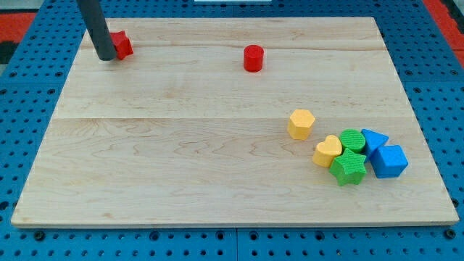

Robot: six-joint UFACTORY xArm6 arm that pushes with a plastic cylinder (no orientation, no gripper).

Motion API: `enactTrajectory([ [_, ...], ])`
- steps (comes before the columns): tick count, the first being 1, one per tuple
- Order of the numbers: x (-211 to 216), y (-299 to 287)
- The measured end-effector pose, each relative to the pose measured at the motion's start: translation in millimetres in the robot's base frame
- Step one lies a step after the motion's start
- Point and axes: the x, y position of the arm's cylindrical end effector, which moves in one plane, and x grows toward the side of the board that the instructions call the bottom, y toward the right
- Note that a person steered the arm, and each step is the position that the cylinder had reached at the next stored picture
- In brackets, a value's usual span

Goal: Point your arm to the green star

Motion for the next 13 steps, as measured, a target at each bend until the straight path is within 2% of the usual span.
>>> enactTrajectory([
  [1, 4.5, 0.0],
  [3, 61.3, 3.6],
  [5, 65.0, 6.5],
  [6, 93.8, 27.0],
  [8, 141.7, 145.8],
  [11, 148.9, 164.3],
  [12, 160.8, 194.0],
  [13, 187.1, 200.2],
])
